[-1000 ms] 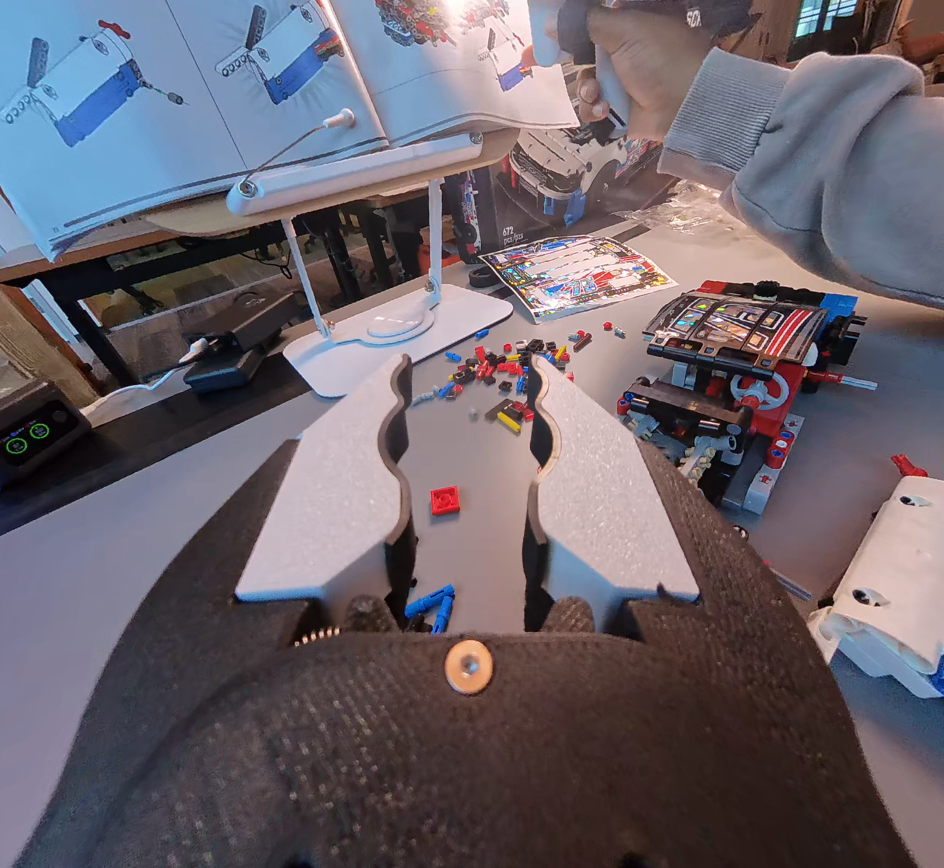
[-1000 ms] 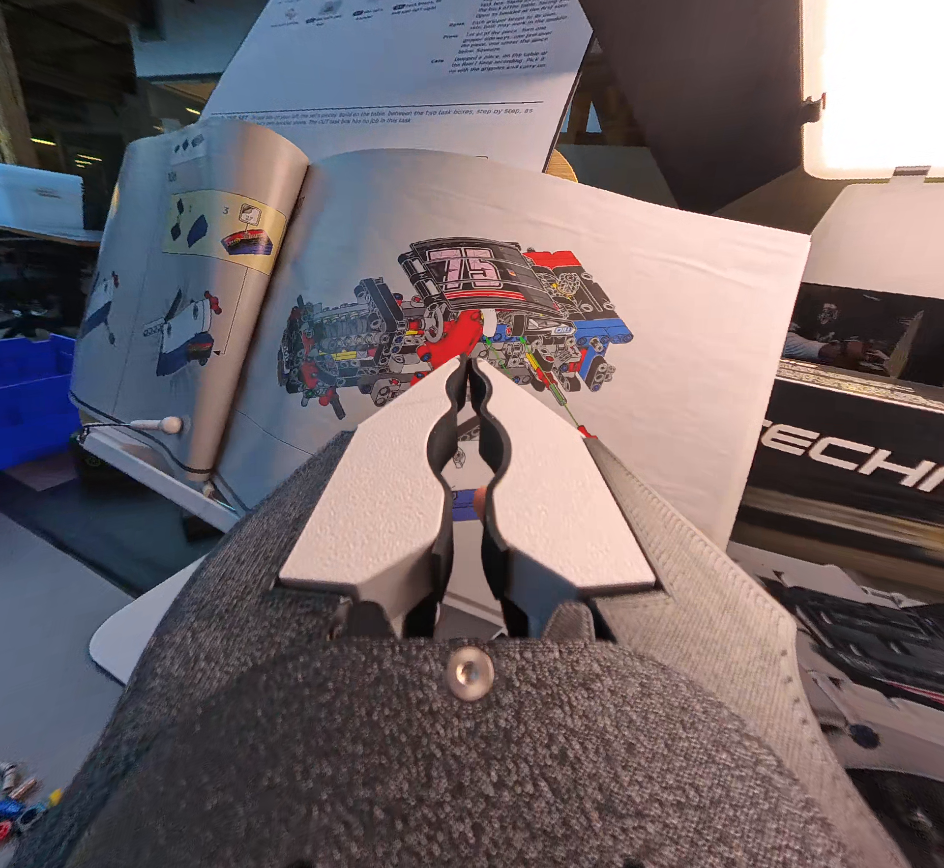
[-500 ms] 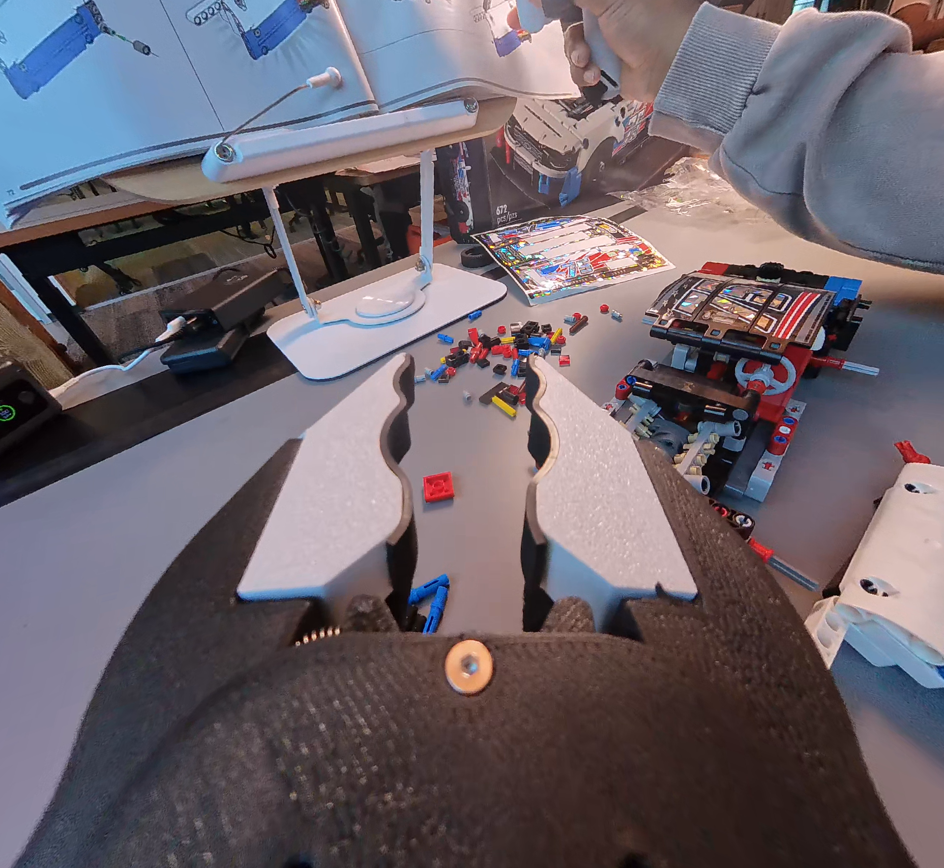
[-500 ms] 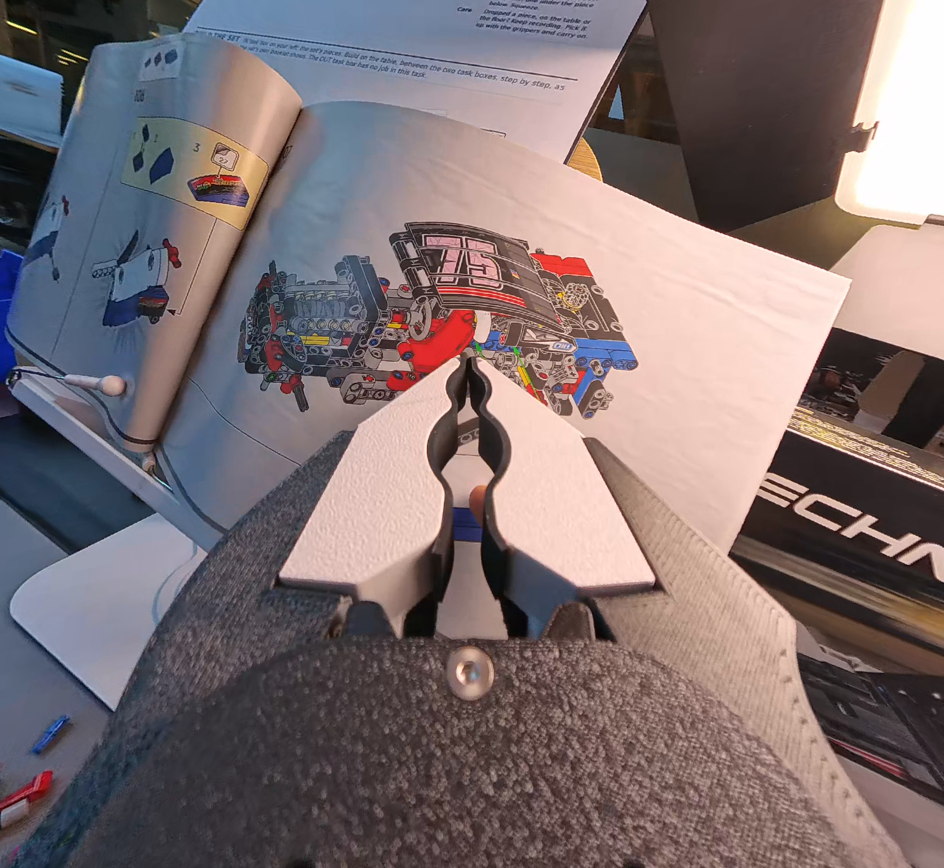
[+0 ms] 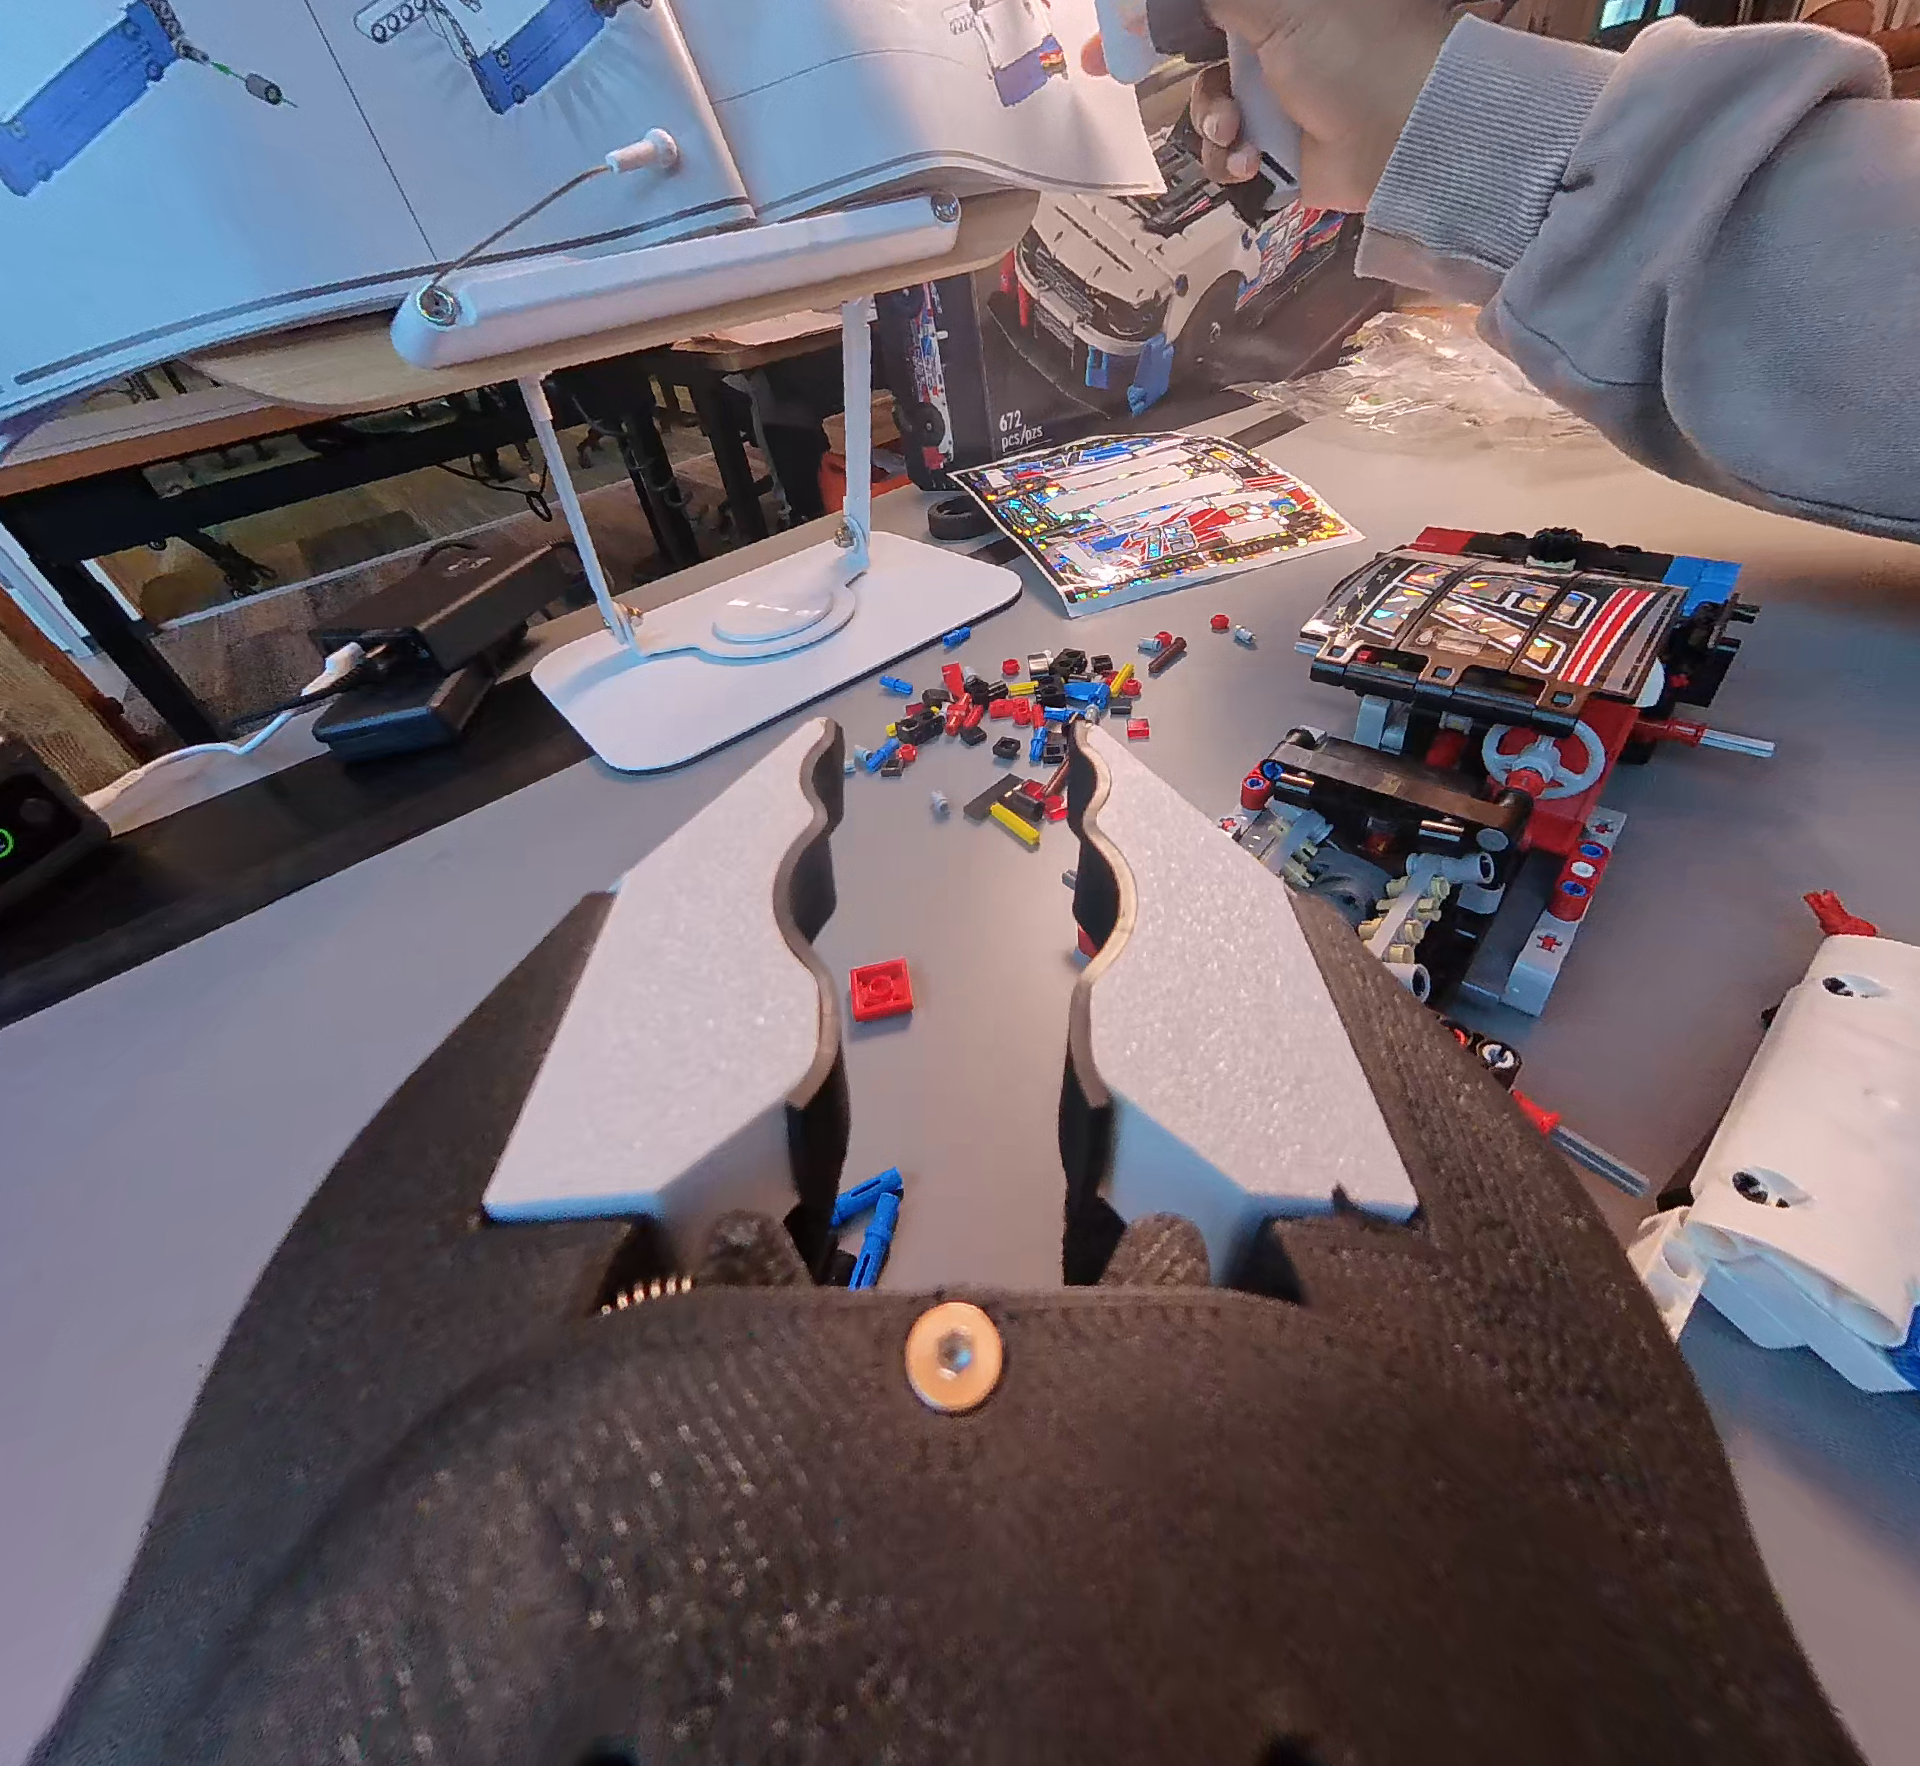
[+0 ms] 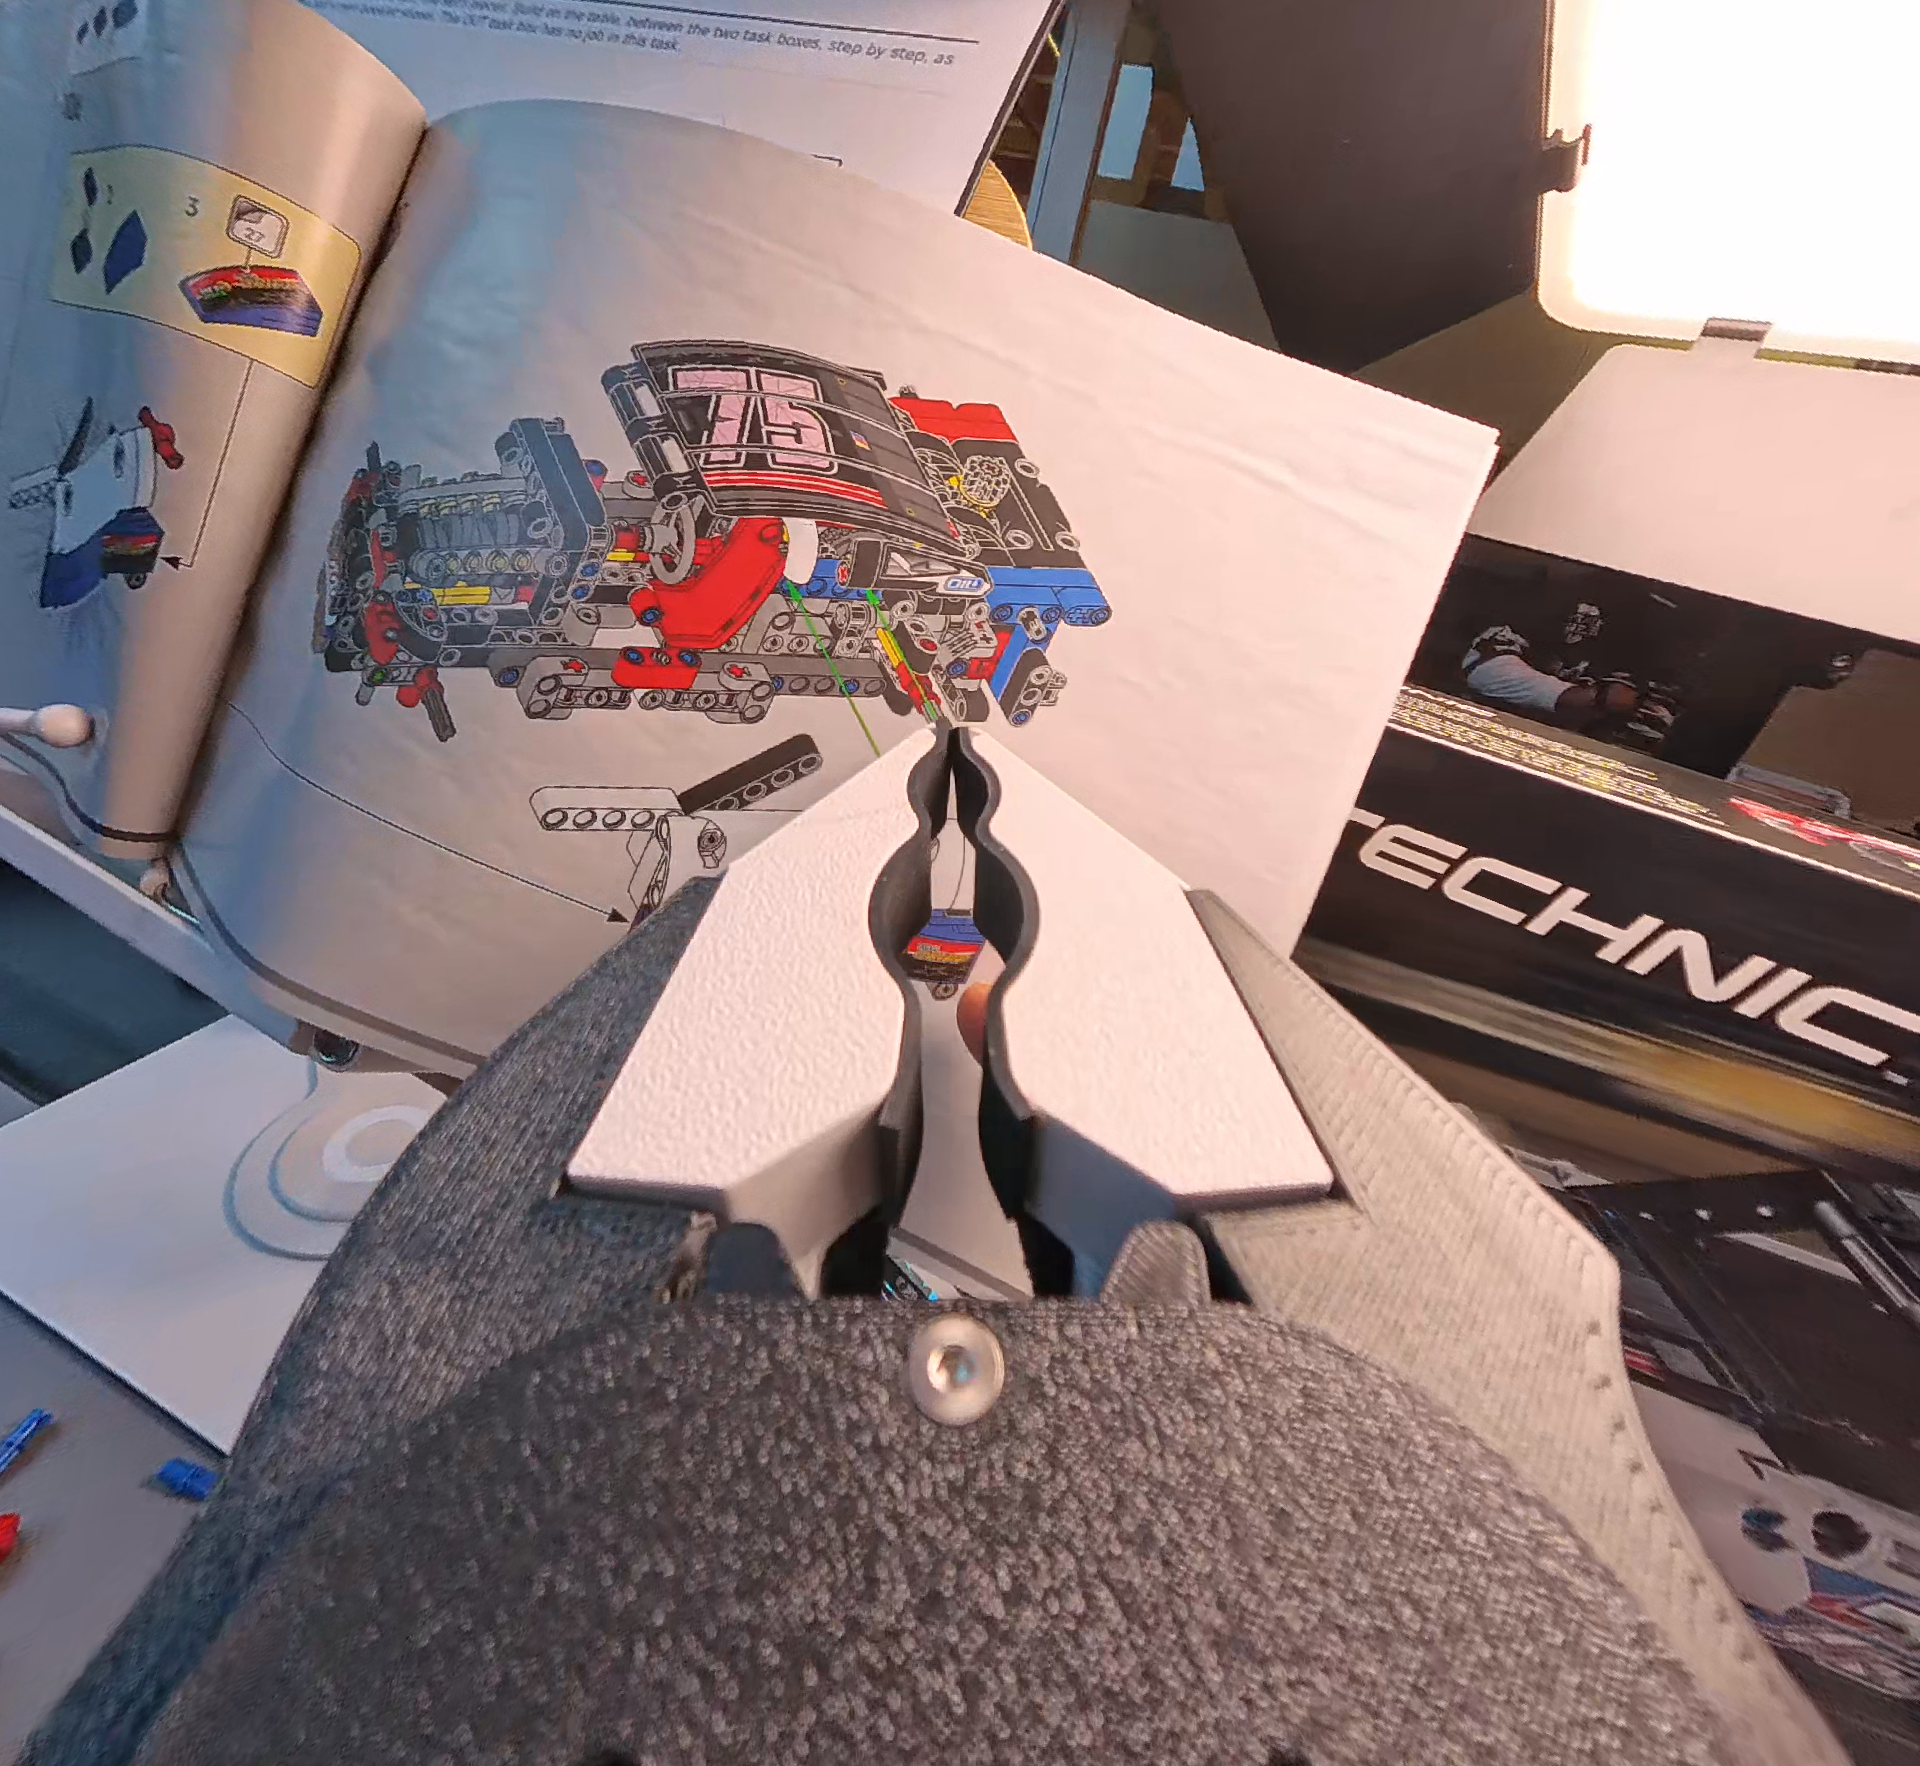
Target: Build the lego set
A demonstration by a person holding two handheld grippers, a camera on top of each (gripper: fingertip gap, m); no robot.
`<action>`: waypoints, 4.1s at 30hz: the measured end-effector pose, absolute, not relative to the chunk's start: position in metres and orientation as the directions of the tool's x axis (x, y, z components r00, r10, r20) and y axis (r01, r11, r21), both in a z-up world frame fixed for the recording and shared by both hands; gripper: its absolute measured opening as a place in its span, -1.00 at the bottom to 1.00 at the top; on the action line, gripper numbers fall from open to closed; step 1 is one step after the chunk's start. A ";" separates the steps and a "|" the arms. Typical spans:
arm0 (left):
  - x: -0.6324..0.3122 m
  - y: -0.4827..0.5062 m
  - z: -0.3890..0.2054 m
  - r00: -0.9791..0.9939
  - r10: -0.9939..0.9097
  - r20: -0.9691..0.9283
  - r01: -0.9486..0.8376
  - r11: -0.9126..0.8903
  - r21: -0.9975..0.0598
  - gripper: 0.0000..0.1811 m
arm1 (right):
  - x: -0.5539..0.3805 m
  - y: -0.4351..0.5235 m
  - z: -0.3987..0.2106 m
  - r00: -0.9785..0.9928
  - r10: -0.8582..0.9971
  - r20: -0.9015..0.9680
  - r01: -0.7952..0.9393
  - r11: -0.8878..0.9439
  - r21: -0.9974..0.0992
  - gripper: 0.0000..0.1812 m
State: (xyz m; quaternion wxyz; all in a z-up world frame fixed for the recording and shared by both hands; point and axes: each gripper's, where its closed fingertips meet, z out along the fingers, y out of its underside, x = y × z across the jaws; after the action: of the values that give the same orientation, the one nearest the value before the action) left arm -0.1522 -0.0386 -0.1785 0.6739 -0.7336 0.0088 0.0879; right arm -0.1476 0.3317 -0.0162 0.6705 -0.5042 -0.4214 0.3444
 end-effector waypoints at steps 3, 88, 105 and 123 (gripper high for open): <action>-0.152 -0.039 -0.179 0.984 0.107 -0.140 -0.131 -0.093 -0.987 -0.55 | -0.146 0.332 -0.017 0.408 0.886 0.219 -0.036 0.255 -0.966 -1.00; -0.152 -0.040 -0.180 0.987 0.098 -0.129 -0.120 -0.095 -0.988 -0.56 | -0.172 0.310 0.001 0.334 0.913 0.234 -0.074 0.273 -0.959 -0.87; -0.144 -0.041 -0.170 0.984 0.081 -0.159 -0.153 -0.072 -0.986 -0.53 | -0.082 0.238 -0.016 0.168 0.966 0.198 -0.131 0.221 -0.967 -0.89; -0.023 -0.080 -0.211 0.797 -0.604 -0.025 -0.314 -0.377 -0.871 -0.51 | 0.068 0.042 -0.199 -0.275 0.952 0.132 0.392 0.237 -0.889 -0.89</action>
State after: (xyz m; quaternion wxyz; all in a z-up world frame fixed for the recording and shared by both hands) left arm -0.0226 -0.0801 -0.2115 0.4821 -0.8160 0.2811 -0.1506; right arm 0.0683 0.0419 -0.1992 0.3617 -0.4812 -0.6982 0.3874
